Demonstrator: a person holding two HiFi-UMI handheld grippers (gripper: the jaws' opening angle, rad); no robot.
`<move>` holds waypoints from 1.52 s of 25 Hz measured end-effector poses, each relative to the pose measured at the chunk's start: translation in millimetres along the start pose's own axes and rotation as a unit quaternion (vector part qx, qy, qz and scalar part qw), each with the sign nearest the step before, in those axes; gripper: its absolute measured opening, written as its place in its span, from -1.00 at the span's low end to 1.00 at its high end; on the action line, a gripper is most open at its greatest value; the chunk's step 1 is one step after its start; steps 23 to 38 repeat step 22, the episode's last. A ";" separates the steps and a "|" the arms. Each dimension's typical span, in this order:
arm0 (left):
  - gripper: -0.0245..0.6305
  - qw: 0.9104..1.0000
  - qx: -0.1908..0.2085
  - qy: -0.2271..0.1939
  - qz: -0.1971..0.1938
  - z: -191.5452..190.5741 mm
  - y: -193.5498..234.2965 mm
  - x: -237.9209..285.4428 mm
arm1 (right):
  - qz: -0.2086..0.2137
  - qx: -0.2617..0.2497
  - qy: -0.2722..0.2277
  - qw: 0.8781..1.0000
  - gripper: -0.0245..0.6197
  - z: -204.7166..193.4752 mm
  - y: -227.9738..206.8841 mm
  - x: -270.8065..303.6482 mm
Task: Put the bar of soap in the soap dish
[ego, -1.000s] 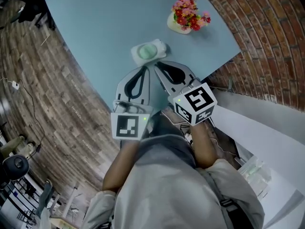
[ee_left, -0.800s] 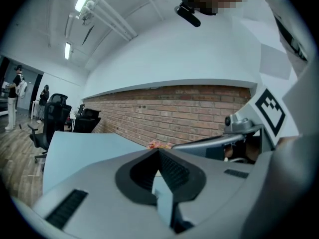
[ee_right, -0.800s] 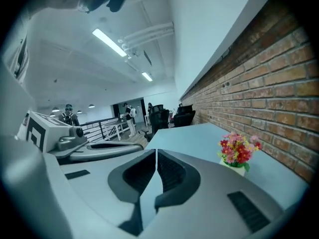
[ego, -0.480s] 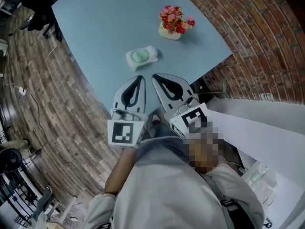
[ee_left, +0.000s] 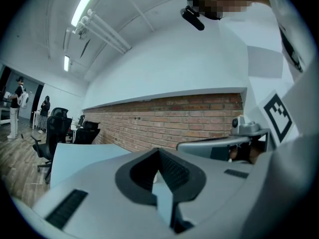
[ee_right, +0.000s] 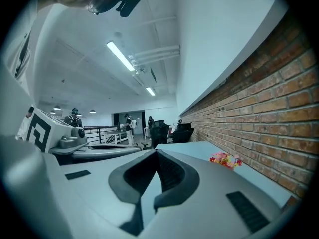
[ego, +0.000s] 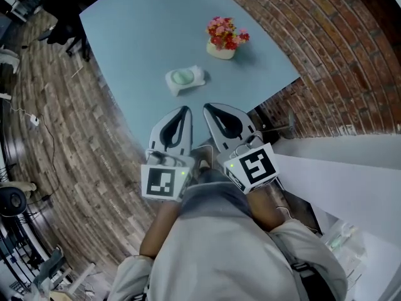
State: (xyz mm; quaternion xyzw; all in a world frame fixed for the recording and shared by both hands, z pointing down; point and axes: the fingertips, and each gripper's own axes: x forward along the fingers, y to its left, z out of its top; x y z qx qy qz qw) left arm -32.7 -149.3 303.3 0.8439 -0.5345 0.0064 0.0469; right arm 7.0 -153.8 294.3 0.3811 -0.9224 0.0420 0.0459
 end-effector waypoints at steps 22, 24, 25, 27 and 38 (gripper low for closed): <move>-0.92 1.000 0.005 0.001 0.000 5.9 -26.1 -7.2 | -0.006 -0.001 0.003 1.000 -0.89 -2.2 0.4 -21.0; -0.92 1.000 0.005 0.001 0.000 5.9 -26.1 -7.2 | -0.006 -0.001 0.003 1.000 -0.89 -2.2 0.4 -21.0; -0.92 1.000 0.005 0.001 0.000 5.9 -26.1 -7.2 | -0.006 -0.001 0.003 1.000 -0.89 -2.2 0.4 -21.0; -0.92 1.000 0.005 0.001 0.000 5.9 -26.1 -7.2 | -0.006 -0.001 0.003 1.000 -0.89 -2.2 0.4 -21.0; -0.92 1.000 0.005 0.001 0.000 5.9 -26.1 -7.2 | -0.006 -0.001 0.003 1.000 -0.89 -2.2 0.4 -21.0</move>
